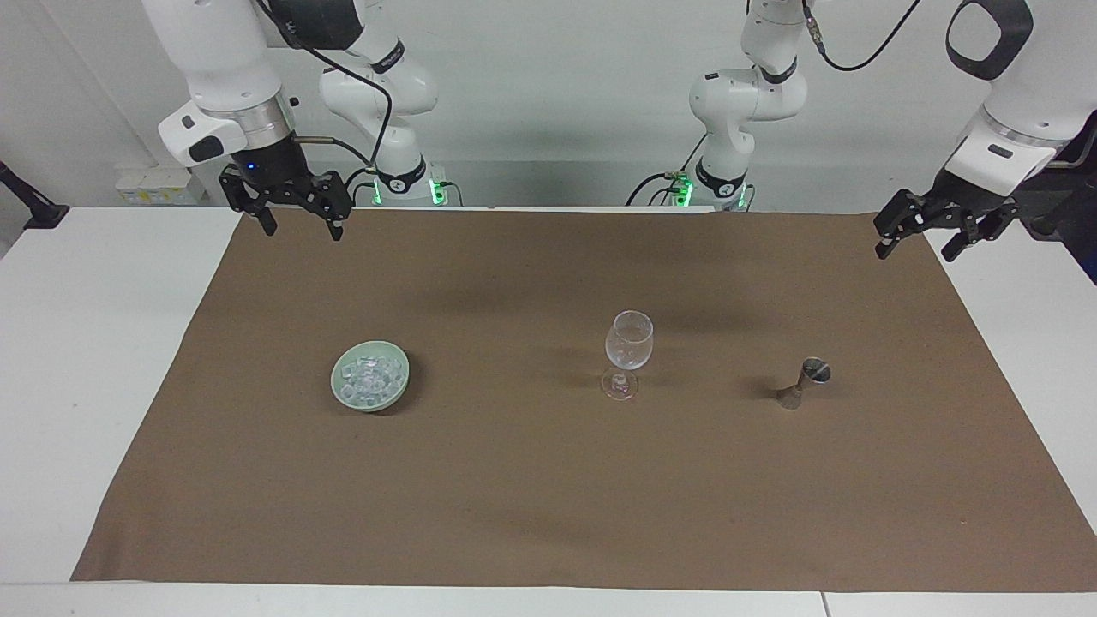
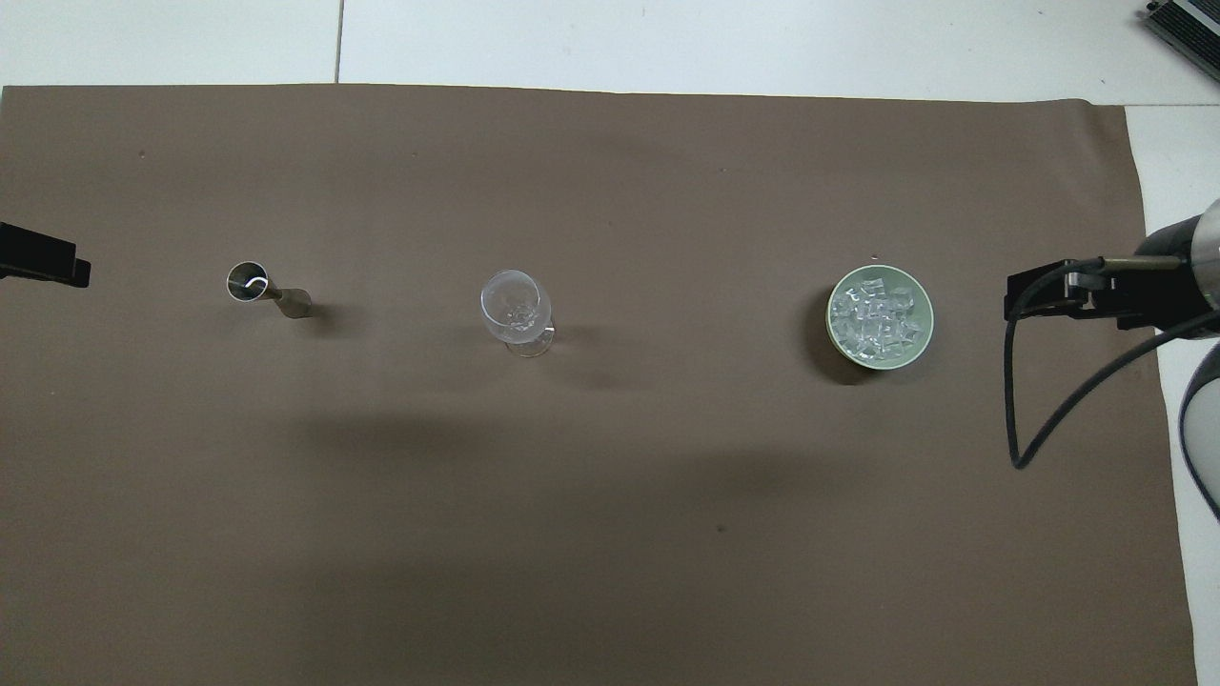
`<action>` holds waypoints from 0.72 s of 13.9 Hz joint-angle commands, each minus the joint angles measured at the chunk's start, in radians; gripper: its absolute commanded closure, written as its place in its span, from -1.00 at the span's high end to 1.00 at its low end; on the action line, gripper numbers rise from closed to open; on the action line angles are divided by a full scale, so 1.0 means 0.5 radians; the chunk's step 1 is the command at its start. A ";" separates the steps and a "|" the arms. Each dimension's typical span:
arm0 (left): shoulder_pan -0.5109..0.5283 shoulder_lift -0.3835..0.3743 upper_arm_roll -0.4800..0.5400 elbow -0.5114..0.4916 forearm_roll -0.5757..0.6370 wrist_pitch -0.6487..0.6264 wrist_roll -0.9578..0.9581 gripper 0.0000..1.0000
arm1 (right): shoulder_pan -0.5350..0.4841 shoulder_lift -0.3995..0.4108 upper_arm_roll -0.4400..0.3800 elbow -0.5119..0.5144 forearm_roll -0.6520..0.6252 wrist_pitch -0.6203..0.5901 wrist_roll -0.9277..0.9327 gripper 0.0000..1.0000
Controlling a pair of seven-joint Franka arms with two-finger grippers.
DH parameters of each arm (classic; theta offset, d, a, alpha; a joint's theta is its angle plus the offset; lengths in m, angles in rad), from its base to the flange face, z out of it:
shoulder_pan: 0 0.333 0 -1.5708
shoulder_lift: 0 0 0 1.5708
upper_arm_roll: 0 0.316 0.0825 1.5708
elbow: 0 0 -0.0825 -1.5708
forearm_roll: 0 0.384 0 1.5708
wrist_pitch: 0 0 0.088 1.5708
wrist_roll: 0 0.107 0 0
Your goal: Pour wine and add ice with both arms
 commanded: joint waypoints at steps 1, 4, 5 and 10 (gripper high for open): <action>-0.002 0.009 0.000 0.016 0.035 -0.029 0.006 1.00 | -0.036 -0.006 0.017 -0.005 0.032 -0.022 -0.031 1.00; 0.001 0.009 -0.003 0.031 0.023 -0.026 0.002 1.00 | -0.039 -0.006 0.017 -0.005 0.032 -0.022 -0.031 1.00; 0.002 0.012 -0.003 0.031 0.014 -0.023 0.002 1.00 | -0.039 -0.006 0.017 -0.005 0.032 -0.022 -0.031 1.00; 0.020 0.018 0.003 0.028 0.035 -0.017 0.015 1.00 | -0.039 -0.006 0.017 -0.005 0.032 -0.022 -0.031 1.00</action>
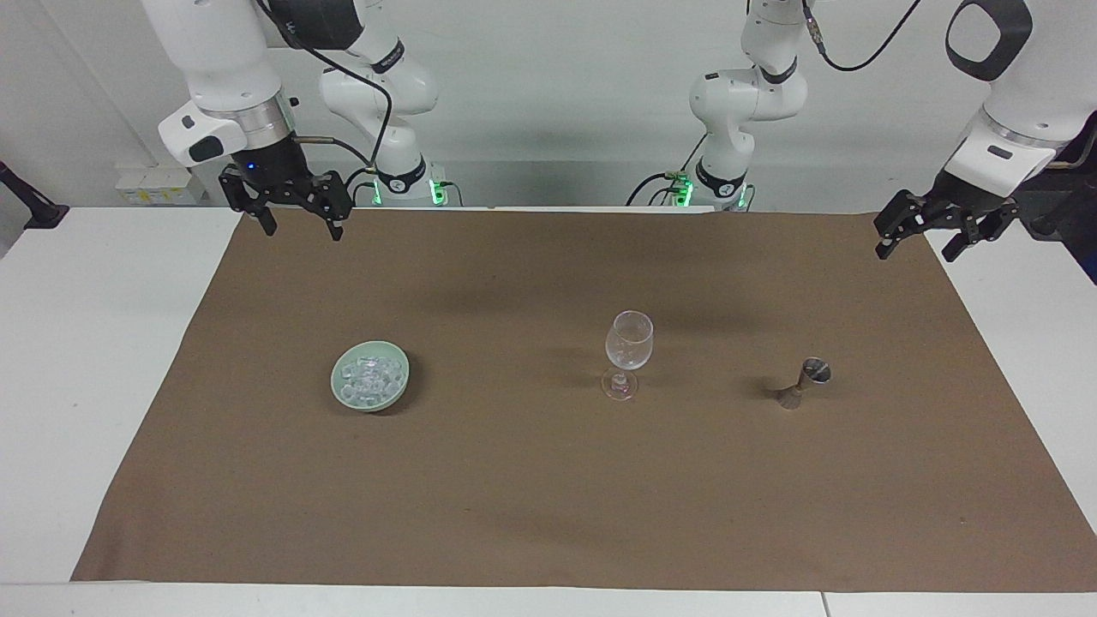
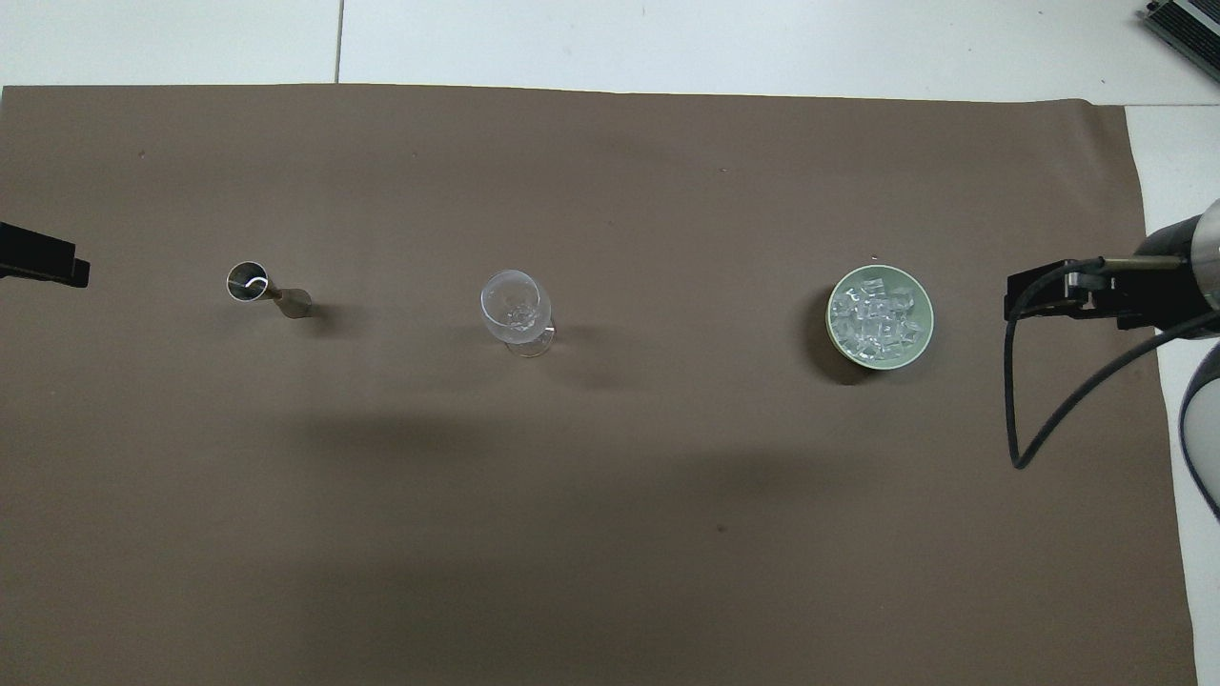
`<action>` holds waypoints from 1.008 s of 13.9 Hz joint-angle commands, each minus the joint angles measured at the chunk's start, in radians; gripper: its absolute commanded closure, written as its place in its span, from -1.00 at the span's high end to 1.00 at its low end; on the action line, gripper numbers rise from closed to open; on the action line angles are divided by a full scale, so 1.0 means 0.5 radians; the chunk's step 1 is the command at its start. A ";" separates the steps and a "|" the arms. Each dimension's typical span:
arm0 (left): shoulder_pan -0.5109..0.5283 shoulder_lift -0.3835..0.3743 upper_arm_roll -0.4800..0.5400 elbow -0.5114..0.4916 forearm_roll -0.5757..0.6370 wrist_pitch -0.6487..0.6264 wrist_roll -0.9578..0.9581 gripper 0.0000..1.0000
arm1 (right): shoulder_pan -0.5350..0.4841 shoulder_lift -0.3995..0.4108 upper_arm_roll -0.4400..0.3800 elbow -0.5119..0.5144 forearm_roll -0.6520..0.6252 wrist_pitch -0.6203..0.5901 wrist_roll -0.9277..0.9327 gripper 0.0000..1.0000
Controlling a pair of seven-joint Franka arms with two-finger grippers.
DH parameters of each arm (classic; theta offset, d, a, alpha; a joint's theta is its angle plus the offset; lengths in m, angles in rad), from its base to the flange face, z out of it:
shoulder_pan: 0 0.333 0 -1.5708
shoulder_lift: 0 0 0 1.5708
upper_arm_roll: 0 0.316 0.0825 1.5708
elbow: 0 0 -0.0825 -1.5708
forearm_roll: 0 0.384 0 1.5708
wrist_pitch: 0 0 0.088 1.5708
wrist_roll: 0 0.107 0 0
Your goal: Pour wine and add ice with both arms
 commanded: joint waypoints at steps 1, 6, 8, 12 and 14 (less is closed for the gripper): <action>0.074 0.025 -0.002 0.029 0.001 -0.023 0.038 1.00 | -0.039 -0.006 0.017 -0.005 0.032 -0.022 -0.031 1.00; 0.231 0.062 0.001 0.020 -0.173 -0.002 0.486 1.00 | -0.036 -0.006 0.017 -0.005 0.032 -0.022 -0.031 1.00; 0.280 0.096 0.001 0.020 -0.241 0.007 0.633 1.00 | -0.039 -0.006 0.017 -0.005 0.032 -0.022 -0.031 1.00; 0.390 0.160 0.001 0.017 -0.422 0.014 0.918 1.00 | -0.039 -0.006 0.014 -0.005 0.032 -0.040 -0.024 1.00; 0.433 0.209 0.001 0.014 -0.480 0.020 1.086 1.00 | -0.085 -0.012 -0.035 -0.011 0.032 -0.056 -0.037 1.00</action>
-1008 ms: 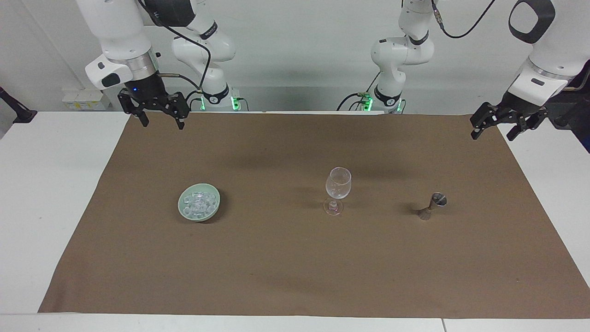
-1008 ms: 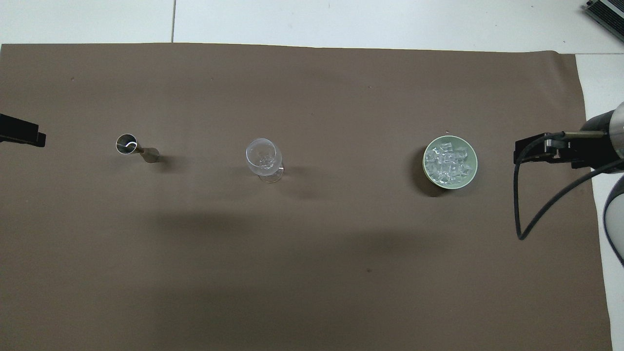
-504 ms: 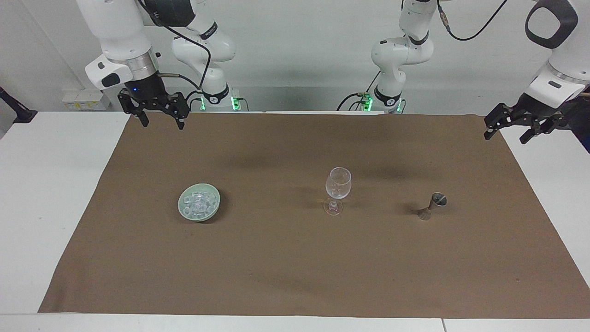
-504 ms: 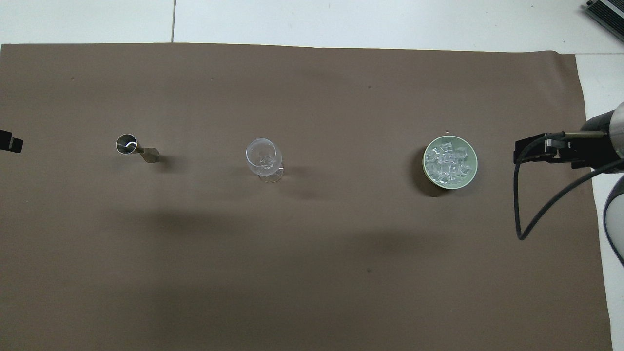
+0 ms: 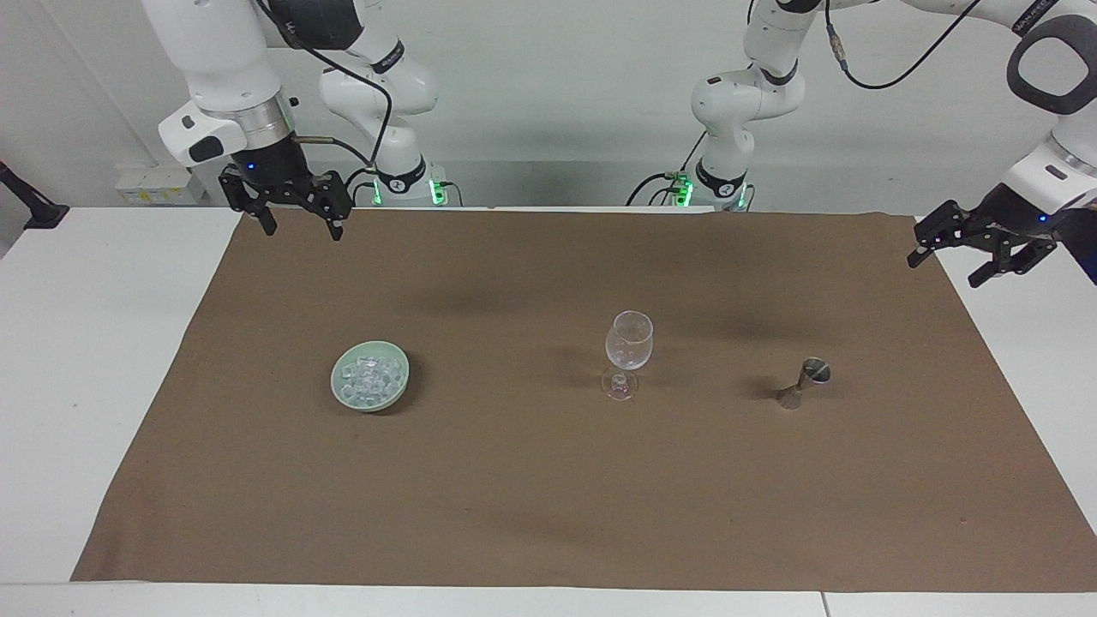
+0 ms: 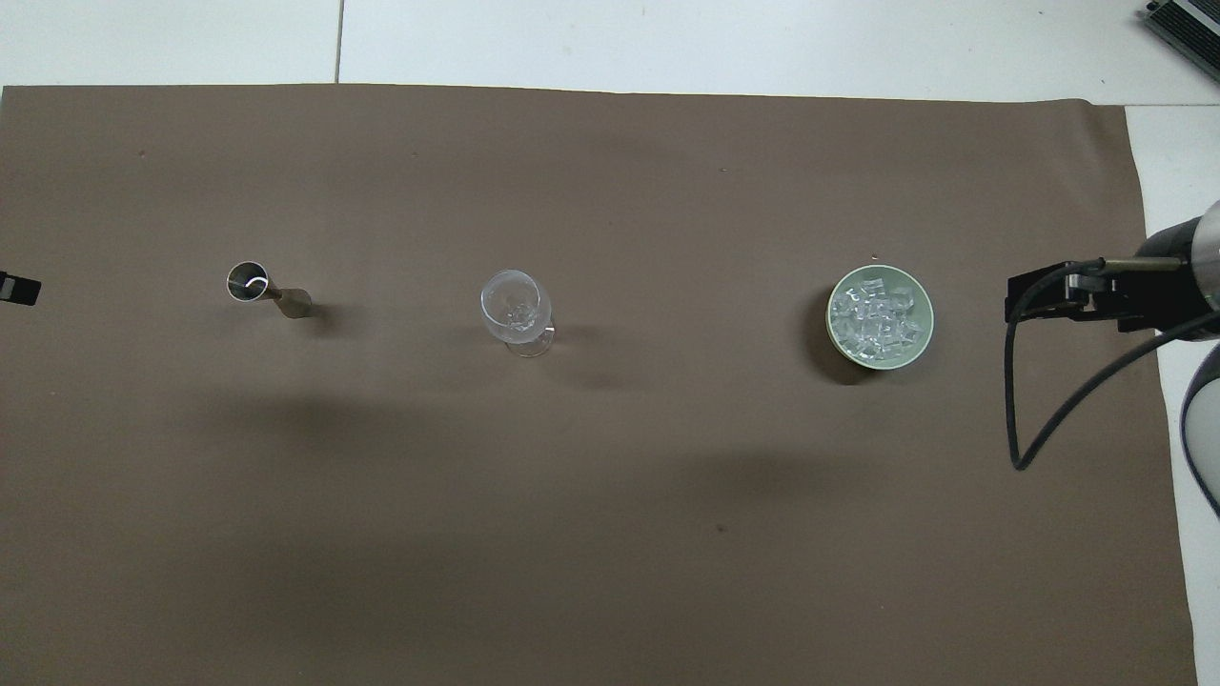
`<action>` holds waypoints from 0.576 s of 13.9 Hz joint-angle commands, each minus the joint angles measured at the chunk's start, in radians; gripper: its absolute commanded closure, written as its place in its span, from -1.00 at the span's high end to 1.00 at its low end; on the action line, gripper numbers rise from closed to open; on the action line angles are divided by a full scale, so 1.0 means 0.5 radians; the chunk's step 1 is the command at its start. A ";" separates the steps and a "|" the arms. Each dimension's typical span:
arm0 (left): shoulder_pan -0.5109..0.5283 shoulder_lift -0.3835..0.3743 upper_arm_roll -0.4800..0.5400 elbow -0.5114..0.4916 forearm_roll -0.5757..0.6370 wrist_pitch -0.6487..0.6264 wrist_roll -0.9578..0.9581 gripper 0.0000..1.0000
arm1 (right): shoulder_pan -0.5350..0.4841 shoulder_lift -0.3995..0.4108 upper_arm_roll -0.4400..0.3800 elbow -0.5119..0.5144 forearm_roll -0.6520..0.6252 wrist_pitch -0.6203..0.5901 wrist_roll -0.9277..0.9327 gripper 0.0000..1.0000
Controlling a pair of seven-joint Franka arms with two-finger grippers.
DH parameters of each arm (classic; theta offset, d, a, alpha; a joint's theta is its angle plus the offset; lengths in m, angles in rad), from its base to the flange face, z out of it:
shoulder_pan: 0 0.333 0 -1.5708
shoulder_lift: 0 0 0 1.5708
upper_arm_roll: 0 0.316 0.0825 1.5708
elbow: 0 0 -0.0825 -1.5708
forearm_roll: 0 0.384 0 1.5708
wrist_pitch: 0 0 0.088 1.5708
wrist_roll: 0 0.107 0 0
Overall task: Pour wine and add ice with both arms
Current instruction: 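Reach the left gripper to the small silver cup and grasp it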
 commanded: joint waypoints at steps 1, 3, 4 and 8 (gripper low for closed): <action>0.088 0.085 -0.009 0.012 -0.111 0.031 0.332 1.00 | -0.095 -0.009 -0.028 -0.010 0.032 -0.014 -0.028 1.00; 0.165 0.152 -0.009 0.012 -0.307 0.046 0.655 1.00 | -0.098 -0.009 -0.031 -0.010 0.032 0.010 -0.034 1.00; 0.220 0.201 -0.012 0.009 -0.390 0.047 0.829 1.00 | -0.098 -0.006 -0.031 -0.010 0.032 0.010 -0.034 1.00; 0.340 0.385 -0.018 0.018 -0.737 0.043 1.593 1.00 | -0.086 0.003 -0.019 -0.001 0.035 0.019 -0.043 1.00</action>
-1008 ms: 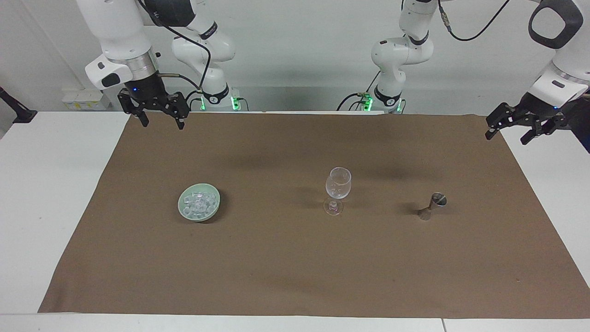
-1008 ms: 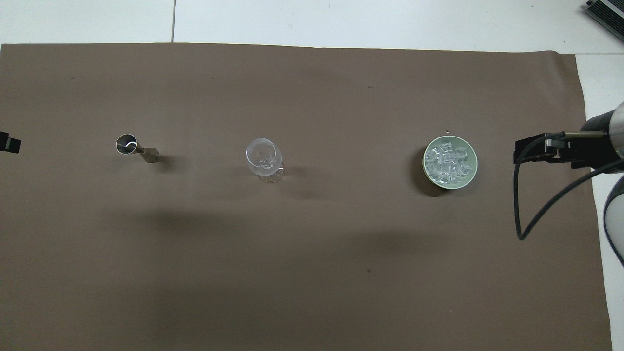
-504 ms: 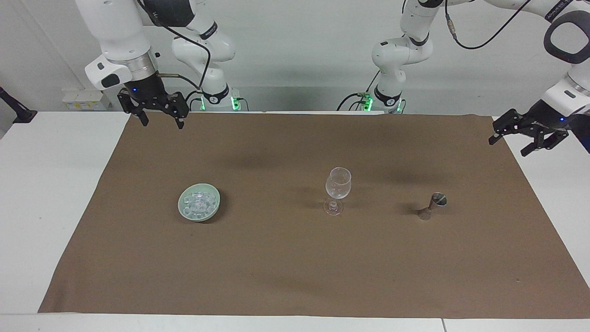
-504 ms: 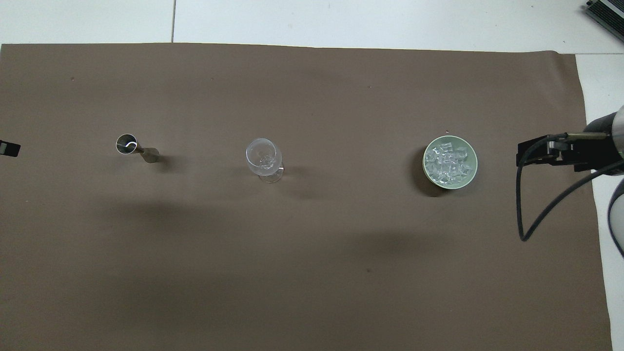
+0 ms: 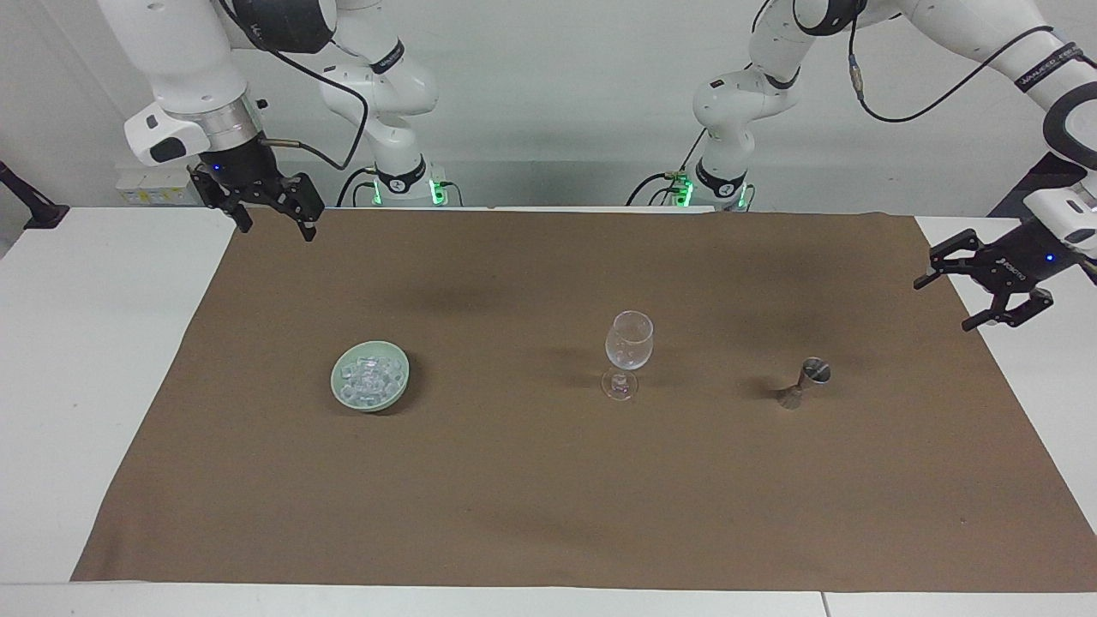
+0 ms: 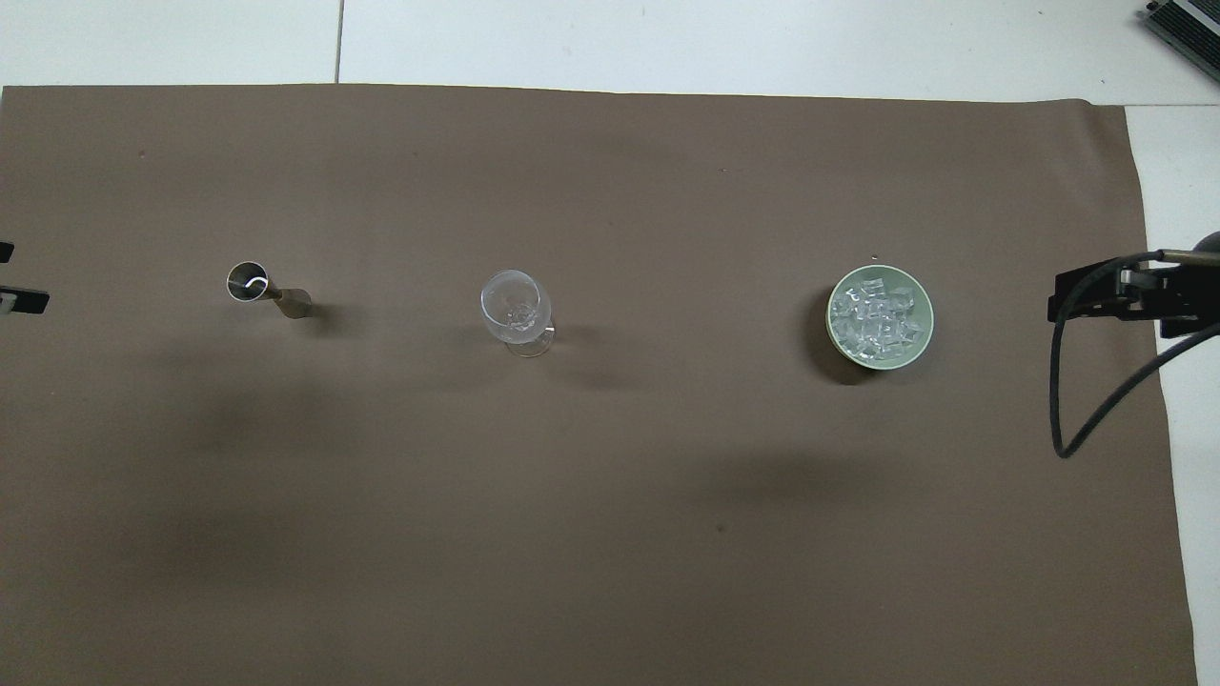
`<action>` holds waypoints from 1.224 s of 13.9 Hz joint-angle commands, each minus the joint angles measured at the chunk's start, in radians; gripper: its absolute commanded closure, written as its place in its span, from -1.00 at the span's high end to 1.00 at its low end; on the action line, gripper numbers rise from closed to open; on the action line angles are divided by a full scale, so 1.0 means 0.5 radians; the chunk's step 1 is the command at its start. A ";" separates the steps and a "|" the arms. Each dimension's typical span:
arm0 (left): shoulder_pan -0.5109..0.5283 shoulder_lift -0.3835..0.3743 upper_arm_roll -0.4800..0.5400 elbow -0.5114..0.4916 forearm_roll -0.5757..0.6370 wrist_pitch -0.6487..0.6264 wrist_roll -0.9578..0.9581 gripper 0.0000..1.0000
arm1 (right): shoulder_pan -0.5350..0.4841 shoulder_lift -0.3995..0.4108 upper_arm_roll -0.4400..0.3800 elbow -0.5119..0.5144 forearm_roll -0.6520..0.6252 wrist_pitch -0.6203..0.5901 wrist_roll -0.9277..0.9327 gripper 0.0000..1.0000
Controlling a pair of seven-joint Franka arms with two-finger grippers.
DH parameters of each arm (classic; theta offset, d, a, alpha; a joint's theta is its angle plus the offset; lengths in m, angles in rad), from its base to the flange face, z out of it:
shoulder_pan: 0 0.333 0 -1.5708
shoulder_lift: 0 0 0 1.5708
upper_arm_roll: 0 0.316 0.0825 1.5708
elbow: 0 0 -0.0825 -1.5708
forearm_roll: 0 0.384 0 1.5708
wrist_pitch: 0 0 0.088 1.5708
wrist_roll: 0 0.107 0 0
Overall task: Pour wine and add ice with both arms
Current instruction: 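Reach the left gripper to the small silver cup and grasp it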
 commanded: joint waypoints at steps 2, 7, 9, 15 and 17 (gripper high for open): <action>0.103 0.127 -0.014 0.017 -0.355 0.005 0.646 1.00 | -0.007 0.000 0.021 -0.001 0.034 0.008 -0.040 1.00; 0.122 0.308 -0.038 0.008 -0.625 -0.017 1.141 1.00 | -0.010 0.000 0.015 -0.007 0.031 0.023 -0.024 1.00; 0.168 0.434 -0.045 0.020 -0.751 -0.017 1.361 1.00 | -0.010 0.000 0.015 -0.007 0.031 0.023 -0.024 1.00; 0.272 0.704 -0.139 0.011 -0.910 -0.109 1.724 1.00 | -0.010 0.000 0.015 -0.007 0.031 0.023 -0.024 1.00; 0.357 0.780 -0.292 0.029 -0.981 -0.133 1.737 1.00 | -0.010 0.000 0.015 -0.007 0.031 0.023 -0.024 1.00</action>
